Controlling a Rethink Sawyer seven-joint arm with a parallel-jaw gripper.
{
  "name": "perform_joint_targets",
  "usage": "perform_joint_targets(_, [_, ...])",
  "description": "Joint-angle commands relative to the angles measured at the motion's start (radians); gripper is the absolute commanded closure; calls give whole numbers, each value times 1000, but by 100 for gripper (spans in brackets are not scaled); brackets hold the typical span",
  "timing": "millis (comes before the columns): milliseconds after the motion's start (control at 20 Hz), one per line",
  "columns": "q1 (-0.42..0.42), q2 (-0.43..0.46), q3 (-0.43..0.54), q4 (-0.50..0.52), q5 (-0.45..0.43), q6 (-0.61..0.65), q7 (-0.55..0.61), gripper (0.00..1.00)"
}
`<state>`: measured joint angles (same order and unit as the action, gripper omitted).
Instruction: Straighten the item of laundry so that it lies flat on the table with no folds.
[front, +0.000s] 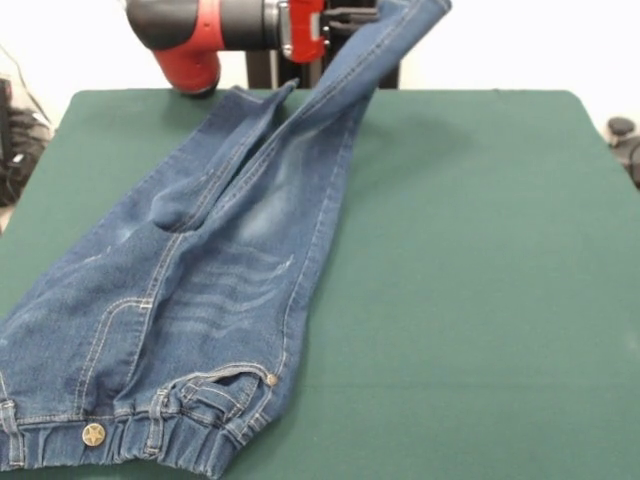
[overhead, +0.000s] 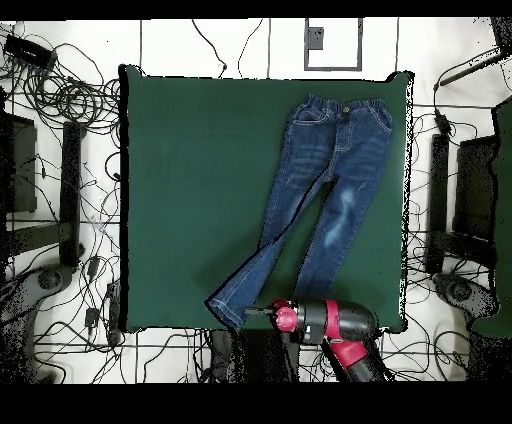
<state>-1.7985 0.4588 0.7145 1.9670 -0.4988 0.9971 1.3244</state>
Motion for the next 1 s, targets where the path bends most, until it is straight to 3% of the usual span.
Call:
perform_joint_targets(50, [89,-1,57,-321,3,90,-319,100])
perform_joint_targets(1000, [167,-102,49,-311,-127,-97,-229,100])
